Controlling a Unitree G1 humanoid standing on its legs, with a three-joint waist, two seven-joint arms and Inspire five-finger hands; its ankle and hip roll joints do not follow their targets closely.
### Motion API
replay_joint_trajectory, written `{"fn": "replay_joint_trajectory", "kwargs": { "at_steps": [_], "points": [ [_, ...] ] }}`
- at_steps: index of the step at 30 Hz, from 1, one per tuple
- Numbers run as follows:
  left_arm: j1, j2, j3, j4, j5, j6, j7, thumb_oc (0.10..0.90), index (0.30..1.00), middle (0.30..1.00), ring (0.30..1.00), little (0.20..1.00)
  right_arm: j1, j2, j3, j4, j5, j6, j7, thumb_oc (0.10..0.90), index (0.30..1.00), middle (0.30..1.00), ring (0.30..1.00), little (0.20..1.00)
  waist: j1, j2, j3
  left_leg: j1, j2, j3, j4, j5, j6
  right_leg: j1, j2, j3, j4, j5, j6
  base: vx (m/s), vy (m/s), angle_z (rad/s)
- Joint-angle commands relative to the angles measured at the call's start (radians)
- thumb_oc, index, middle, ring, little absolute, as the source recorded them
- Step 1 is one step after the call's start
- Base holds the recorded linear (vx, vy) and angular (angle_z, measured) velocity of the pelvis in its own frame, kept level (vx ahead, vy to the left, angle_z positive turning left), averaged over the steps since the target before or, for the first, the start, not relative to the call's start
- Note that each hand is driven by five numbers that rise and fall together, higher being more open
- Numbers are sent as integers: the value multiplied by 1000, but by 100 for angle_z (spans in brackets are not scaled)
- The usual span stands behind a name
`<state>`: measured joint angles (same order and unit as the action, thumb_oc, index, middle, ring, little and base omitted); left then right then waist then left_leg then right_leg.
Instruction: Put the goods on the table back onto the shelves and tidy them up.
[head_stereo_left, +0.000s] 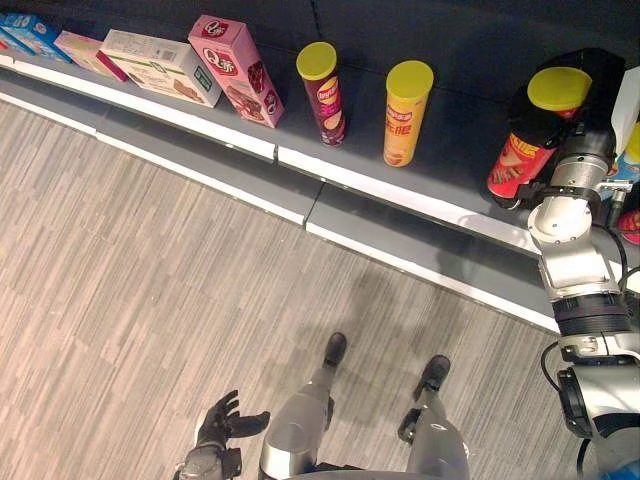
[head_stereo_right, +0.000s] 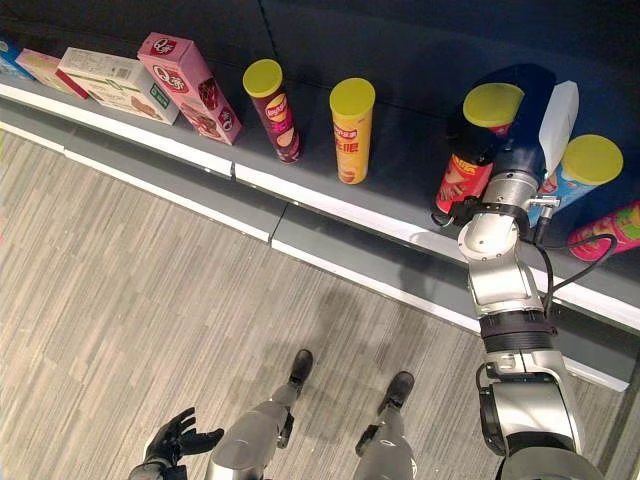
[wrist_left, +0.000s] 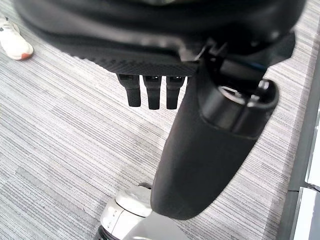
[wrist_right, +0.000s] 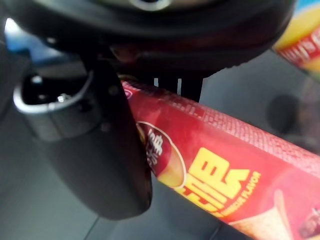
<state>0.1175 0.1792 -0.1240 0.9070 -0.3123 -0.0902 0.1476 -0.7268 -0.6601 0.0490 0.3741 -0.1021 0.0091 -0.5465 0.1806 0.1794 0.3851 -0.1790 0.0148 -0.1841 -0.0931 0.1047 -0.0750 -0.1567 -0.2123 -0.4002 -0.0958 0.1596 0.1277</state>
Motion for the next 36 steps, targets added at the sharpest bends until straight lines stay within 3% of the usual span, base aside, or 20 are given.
{"fn": "replay_joint_trajectory", "kwargs": {
  "at_steps": [1,19,36],
  "points": [
    [-18,91,-55,33,-44,-34,47,800,900,900,900,900,-174,-50,19,-76,-27,-79,-99,400,300,300,300,300,11,-44,-61,0,-4,86,6,-60,-21,52,-50,37,34,-94,63,-6,6,4],
    [-15,94,-103,-88,-62,-47,61,800,900,900,900,900,-194,-5,-5,-98,-76,-66,-200,400,300,300,300,300,25,-15,-28,-47,-20,72,6,-49,-19,21,-70,24,27,-79,75,-6,7,3],
    [19,110,-147,-266,-87,-49,51,800,900,900,900,900,-201,8,-2,-99,-82,-50,-223,400,300,300,300,300,29,2,-14,-67,-28,77,6,-50,-15,6,-80,28,20,-67,82,0,0,0]
  ]
}}
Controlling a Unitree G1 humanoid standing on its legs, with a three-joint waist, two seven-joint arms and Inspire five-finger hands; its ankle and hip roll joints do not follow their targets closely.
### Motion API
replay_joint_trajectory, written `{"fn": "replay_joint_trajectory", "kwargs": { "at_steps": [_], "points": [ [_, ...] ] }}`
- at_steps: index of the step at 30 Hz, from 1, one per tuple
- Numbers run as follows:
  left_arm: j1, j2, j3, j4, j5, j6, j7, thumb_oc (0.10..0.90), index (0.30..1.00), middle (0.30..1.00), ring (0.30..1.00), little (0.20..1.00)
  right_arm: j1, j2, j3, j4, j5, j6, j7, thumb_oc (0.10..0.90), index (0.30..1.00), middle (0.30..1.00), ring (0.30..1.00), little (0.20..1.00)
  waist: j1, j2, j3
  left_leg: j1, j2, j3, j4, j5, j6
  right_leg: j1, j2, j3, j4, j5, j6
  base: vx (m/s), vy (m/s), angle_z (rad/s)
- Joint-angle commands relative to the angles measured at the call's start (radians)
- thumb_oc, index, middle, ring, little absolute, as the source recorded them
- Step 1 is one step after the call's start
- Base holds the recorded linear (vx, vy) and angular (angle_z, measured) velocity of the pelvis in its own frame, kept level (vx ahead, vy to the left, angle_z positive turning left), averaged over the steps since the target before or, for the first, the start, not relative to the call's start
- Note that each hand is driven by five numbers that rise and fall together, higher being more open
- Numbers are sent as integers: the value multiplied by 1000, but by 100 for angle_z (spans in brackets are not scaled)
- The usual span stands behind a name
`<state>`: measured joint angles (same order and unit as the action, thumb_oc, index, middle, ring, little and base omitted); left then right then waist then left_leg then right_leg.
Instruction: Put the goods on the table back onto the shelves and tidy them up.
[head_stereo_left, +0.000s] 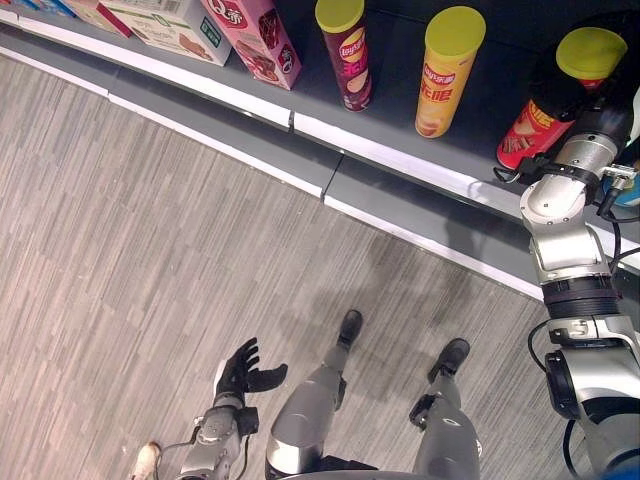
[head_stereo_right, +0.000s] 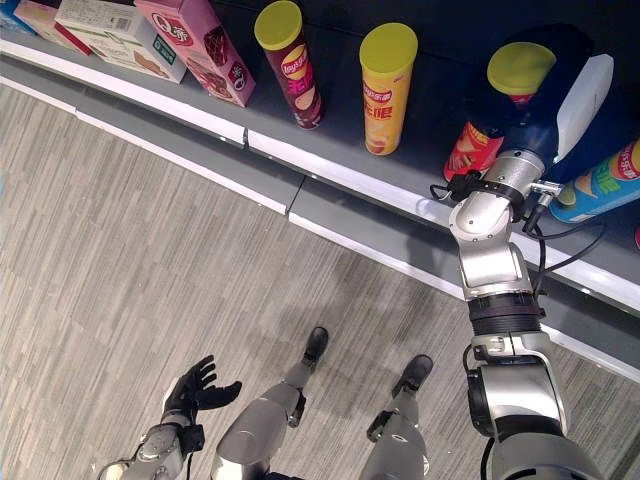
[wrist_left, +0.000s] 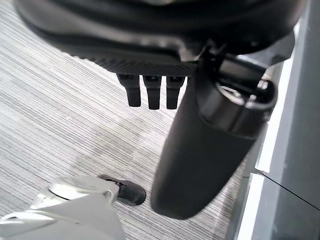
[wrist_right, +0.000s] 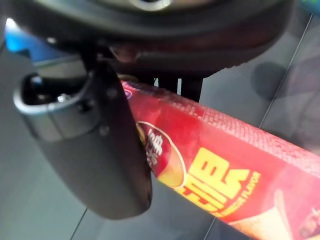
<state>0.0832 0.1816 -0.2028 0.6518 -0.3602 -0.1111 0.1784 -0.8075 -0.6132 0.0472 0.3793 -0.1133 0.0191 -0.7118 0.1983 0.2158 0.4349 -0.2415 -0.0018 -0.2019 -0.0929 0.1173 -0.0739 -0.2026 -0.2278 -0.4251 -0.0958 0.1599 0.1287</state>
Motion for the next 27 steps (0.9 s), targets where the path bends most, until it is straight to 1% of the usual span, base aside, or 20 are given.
{"fn": "replay_joint_trajectory", "kwargs": {
  "at_steps": [1,16,17,18,19,27],
  "points": [
    [54,108,-68,-12,-39,-27,21,800,900,900,900,900,-120,-39,0,-104,-71,-60,-57,400,300,300,300,300,11,-34,-64,-4,-11,95,6,-62,-16,52,-64,53,20,-68,81,0,0,0],
    [44,101,-65,1,-39,-24,30,800,900,900,900,900,-88,-17,13,-98,-52,-64,-43,400,300,300,300,300,-2,-40,-57,0,-9,102,6,-65,-17,47,-65,58,21,-63,83,0,0,0],
    [45,102,-65,-4,-39,-23,30,800,900,900,900,900,-87,-16,16,-97,-47,-63,-41,590,585,585,585,585,-2,-39,-57,-1,-9,102,6,-64,-16,46,-65,58,20,-63,82,0,0,0],
    [46,102,-65,-5,-39,-23,30,800,900,900,900,900,-87,-16,16,-97,-47,-63,-41,590,585,585,585,585,-2,-39,-57,-1,-9,102,6,-64,-16,46,-65,58,20,-63,82,0,0,0],
    [48,102,-66,-8,-39,-22,29,800,900,900,900,900,-85,-14,16,-98,-47,-62,-40,800,900,900,900,900,-2,-38,-56,-1,-9,101,6,-64,-16,46,-66,57,20,-63,82,0,0,0],
    [56,105,-72,-32,-41,-16,29,800,900,900,900,900,-55,13,15,-106,-30,-59,-32,800,900,900,900,900,-10,-40,-57,-2,-8,98,6,-64,-15,46,-66,56,20,-63,83,0,0,0]
  ]
}}
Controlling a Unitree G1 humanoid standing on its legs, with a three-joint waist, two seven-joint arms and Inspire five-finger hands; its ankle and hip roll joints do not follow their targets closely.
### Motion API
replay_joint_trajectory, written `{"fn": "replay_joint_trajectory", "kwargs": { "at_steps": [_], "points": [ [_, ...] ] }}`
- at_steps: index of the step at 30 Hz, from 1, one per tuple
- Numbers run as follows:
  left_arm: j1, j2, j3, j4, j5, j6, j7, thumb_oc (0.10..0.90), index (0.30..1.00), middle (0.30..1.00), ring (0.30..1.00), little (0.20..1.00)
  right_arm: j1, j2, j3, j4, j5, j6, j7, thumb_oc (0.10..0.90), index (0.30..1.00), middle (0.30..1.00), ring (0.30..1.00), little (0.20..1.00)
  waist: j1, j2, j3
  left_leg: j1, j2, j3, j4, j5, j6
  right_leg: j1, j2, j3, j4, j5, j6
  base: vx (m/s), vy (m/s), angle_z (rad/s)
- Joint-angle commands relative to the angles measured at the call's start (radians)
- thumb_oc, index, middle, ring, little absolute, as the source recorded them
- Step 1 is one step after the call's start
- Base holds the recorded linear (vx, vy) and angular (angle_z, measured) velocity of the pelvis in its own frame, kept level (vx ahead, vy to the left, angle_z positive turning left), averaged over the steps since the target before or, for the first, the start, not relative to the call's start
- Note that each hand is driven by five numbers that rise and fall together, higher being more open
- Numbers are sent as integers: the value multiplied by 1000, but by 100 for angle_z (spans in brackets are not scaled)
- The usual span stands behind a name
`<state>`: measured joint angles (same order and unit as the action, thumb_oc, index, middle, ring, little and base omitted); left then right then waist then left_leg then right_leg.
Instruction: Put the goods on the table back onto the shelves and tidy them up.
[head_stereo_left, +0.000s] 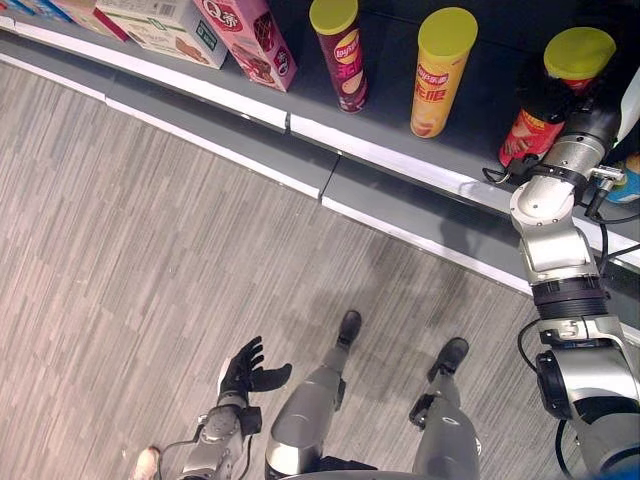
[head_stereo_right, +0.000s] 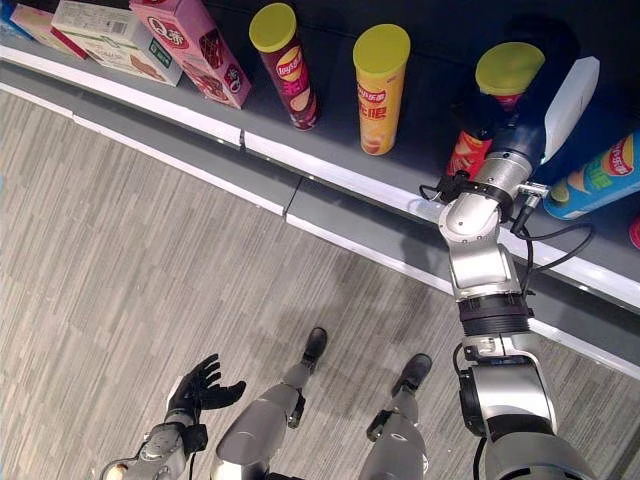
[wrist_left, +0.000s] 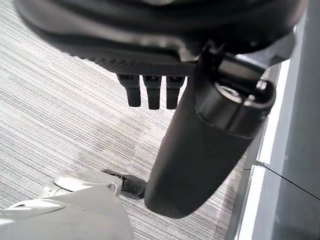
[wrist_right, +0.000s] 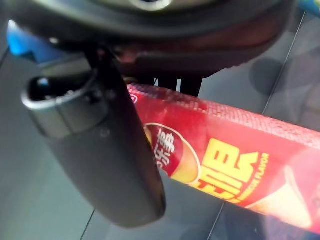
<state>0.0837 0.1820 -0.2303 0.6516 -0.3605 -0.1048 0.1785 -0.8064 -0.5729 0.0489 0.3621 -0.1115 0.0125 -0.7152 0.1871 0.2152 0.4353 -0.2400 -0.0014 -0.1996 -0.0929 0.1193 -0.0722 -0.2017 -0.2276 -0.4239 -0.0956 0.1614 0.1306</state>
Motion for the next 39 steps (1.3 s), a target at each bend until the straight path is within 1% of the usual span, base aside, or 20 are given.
{"fn": "replay_joint_trajectory", "kwargs": {
  "at_steps": [1,6,13,17,20,25,26,30,34,39],
  "points": [
    [56,104,-44,-32,-41,-22,29,800,900,900,900,900,-56,-27,14,-89,-32,-52,-29,800,900,900,900,900,2,-40,-58,-3,-9,96,6,-66,-17,45,-67,55,20,-64,81,0,0,0],
    [61,105,-46,-41,-45,-19,31,800,900,900,900,900,-45,-20,14,-90,-26,-51,-31,800,900,900,900,900,-1,-51,-59,-1,-6,100,6,-68,-16,48,-66,56,18,-62,81,0,0,0],
    [60,107,-45,-47,-45,-17,33,800,900,900,900,900,-38,-21,4,-96,-14,-54,-30,800,900,900,900,900,-5,-55,-61,-1,-6,105,6,-69,-19,45,-68,52,18,-58,84,0,0,0],
    [61,105,-41,-43,-44,-11,31,800,900,900,900,900,-18,-8,-2,-116,51,-75,0,800,900,900,900,900,-13,-64,-63,0,-4,115,6,-70,-21,45,-69,54,16,-55,85,0,0,0],
    [62,104,-34,-42,-48,0,30,800,900,900,900,900,21,25,-5,-149,114,-92,30,800,900,900,900,900,-24,-73,-66,8,2,128,6,-75,-21,47,-67,59,16,-54,85,5,1,-1],
    [64,105,-34,-42,-48,0,30,800,900,900,900,900,24,26,-6,-152,114,-91,31,800,900,900,900,900,-24,-73,-66,9,2,128,6,-75,-21,48,-67,60,16,-54,85,4,1,-4],
    [66,98,-30,-45,-52,8,27,800,900,900,900,900,63,52,-11,-180,145,-102,49,800,900,900,900,900,-38,-77,-66,16,3,137,6,-78,-20,48,-65,63,16,-53,85,15,5,-4],
    [79,96,-17,-45,-57,18,25,800,900,900,900,900,135,94,-14,-215,196,-112,89,800,900,900,900,900,-51,-87,-68,26,7,149,6,-81,-21,53,-64,66,16,-54,84,11,-3,-9],
    [83,97,-14,-47,-52,21,24,800,900,900,900,900,158,103,-12,-224,211,-115,103,800,900,900,900,900,-55,-89,-69,27,8,150,6,-82,-22,52,-64,65,16,-52,85,0,0,0],
    [92,100,-10,-47,-49,18,17,800,900,900,900,900,157,101,-13,-185,250,-123,120,800,900,900,900,900,-53,-79,-62,24,7,153,6,-79,-23,46,-65,66,17,-50,84,3,-4,-2]
  ]
}}
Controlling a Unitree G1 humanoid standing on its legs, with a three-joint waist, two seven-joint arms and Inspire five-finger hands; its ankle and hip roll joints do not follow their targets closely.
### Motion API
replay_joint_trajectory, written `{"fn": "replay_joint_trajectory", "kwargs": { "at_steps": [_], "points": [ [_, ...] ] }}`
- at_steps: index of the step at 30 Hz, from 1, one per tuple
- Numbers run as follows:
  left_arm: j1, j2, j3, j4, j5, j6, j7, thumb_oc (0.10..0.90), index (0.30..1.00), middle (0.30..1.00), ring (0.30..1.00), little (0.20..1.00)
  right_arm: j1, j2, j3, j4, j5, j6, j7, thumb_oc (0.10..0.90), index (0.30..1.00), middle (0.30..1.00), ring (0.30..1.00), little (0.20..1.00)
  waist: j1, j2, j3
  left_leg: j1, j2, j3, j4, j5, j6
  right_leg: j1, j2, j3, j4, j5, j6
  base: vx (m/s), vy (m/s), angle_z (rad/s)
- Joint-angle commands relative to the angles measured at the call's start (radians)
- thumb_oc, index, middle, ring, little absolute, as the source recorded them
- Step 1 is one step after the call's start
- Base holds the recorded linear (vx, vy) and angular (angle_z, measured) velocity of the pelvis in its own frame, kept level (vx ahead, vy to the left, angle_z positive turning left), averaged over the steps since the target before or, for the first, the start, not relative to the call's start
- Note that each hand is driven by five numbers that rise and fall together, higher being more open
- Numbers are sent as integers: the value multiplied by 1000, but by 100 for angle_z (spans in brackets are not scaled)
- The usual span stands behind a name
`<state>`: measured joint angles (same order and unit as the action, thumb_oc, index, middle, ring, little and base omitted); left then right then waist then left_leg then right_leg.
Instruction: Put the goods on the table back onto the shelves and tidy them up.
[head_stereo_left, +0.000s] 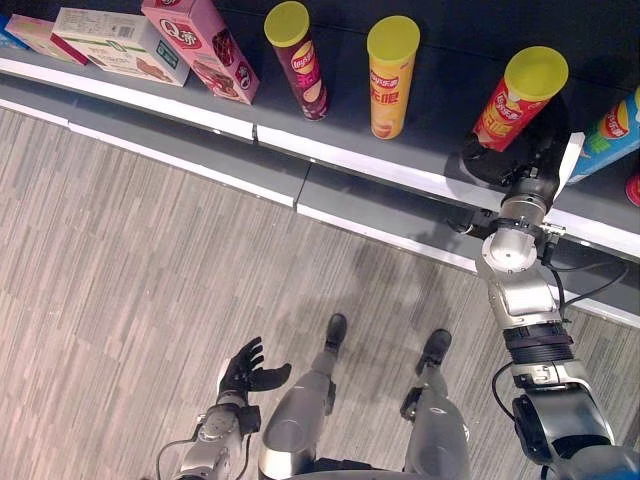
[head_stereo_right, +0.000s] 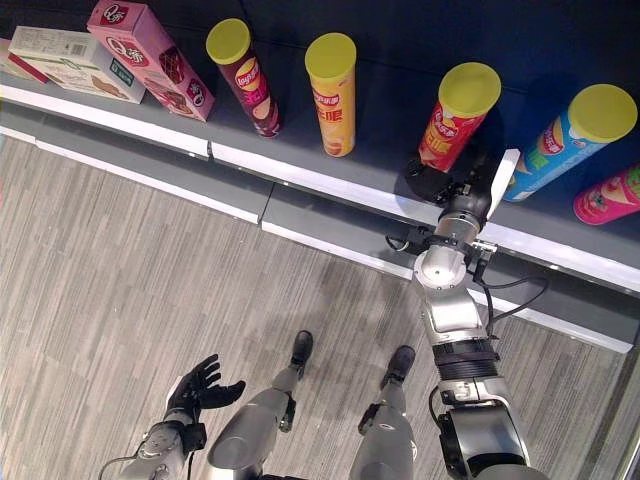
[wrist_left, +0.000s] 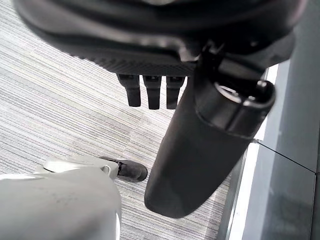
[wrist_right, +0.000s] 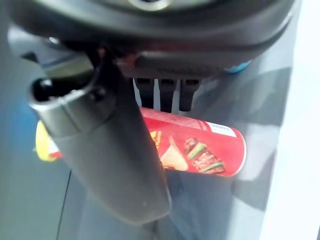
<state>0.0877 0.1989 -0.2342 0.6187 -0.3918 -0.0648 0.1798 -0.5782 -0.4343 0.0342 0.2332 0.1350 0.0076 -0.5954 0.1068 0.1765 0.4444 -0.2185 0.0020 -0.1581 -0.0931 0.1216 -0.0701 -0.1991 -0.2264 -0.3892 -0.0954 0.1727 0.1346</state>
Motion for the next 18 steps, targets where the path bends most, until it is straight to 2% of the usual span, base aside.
{"fn": "replay_joint_trajectory", "kwargs": {
  "at_steps": [1,2,3,18],
  "points": [
    [92,84,-6,-15,-20,-23,16,800,900,900,900,900,-78,-39,2,-41,15,-119,0,800,900,900,900,900,29,-37,-70,1,3,111,6,-81,-26,42,-67,30,18,-62,80,0,0,0],
    [92,84,-6,-15,-20,-23,16,800,900,900,900,900,-78,-40,2,-41,15,-119,0,800,900,900,900,900,29,-37,-70,1,3,111,6,-81,-26,42,-67,30,18,-62,80,0,0,0],
    [21,79,-10,96,-5,-12,21,800,900,900,900,900,-90,10,34,-28,26,-119,17,800,900,900,900,900,13,-44,-70,0,5,117,6,-83,-26,37,-65,40,18,-60,80,0,0,0],
    [2,66,-11,113,-23,-15,16,800,900,900,900,900,-127,5,43,107,26,-92,-5,800,900,900,900,900,28,-41,-74,-8,-3,103,6,-78,-28,41,-73,19,21,-60,82,3,-1,-2]
  ]
}}
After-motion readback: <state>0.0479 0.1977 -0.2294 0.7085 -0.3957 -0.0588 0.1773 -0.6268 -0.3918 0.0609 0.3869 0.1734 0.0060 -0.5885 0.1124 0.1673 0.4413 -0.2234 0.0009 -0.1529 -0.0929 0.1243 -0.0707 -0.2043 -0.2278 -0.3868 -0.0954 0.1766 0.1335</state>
